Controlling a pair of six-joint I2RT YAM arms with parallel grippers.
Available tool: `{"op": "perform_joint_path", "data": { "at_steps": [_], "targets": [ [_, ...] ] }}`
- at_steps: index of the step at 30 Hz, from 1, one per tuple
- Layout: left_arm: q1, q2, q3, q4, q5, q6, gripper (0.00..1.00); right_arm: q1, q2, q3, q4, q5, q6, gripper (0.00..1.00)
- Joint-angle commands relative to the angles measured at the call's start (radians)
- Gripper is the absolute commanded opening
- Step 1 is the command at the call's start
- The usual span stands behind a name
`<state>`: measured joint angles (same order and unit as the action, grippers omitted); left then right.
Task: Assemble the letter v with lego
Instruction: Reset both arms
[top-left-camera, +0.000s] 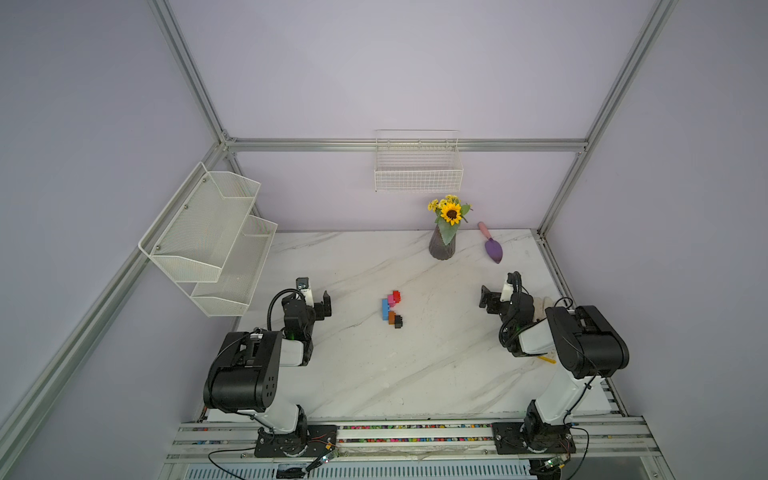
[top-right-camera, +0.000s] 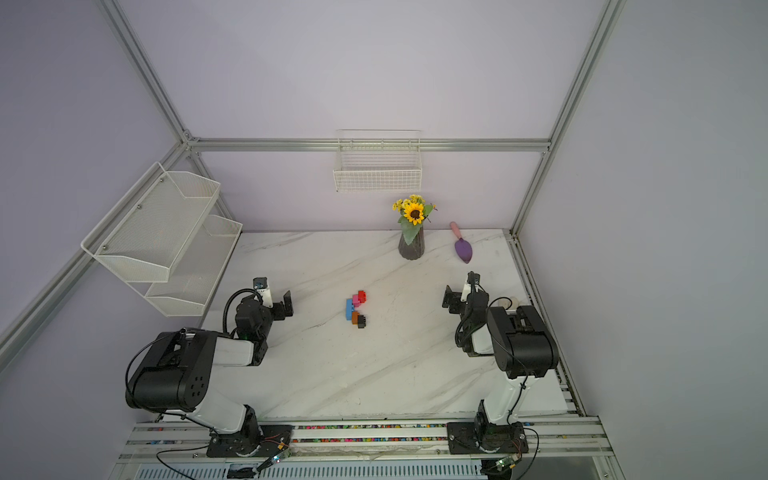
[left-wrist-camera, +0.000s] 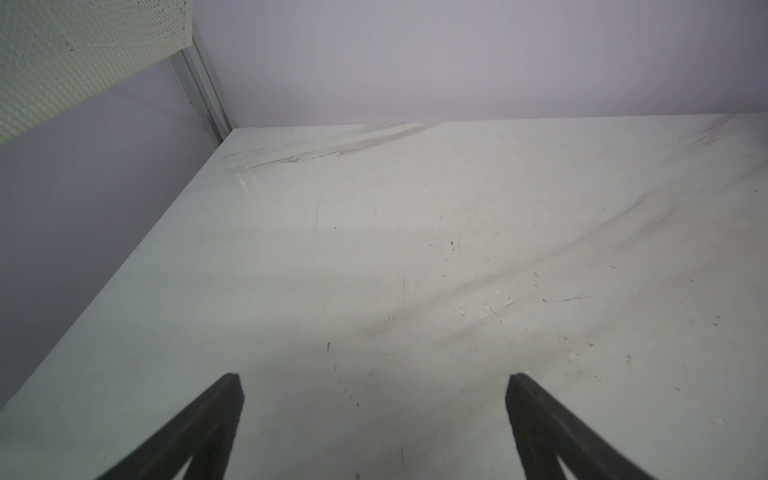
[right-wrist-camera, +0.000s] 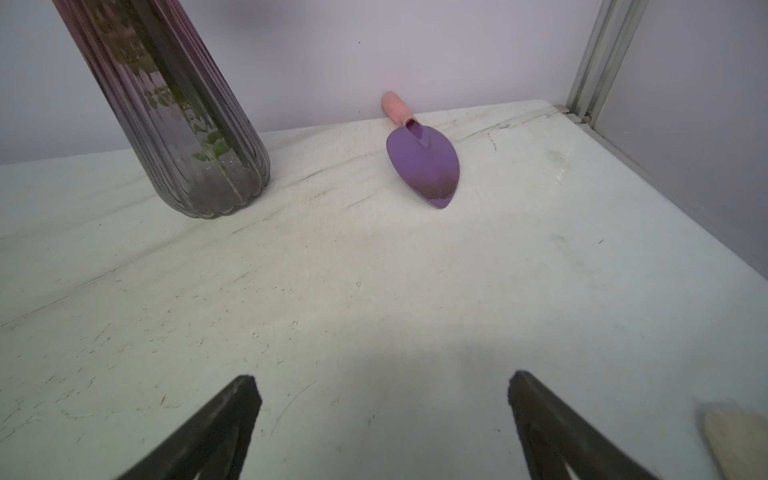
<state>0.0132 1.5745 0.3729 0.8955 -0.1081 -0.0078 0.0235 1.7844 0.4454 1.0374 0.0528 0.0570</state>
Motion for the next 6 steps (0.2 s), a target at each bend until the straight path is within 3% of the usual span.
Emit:
{"op": "perform_joint_path", "data": {
  "at_steps": [1,6],
  "targets": [
    [0.007,-0.011,0.008,0.034,0.001,0.000,1.00,0.004,0.004,0.022,-0.006,-0.007,-0.014,0.97],
    [0.008,-0.011,0.008,0.034,0.002,0.000,1.00,0.005,-0.002,0.012,0.002,0.000,-0.016,0.97]
  ]
}}
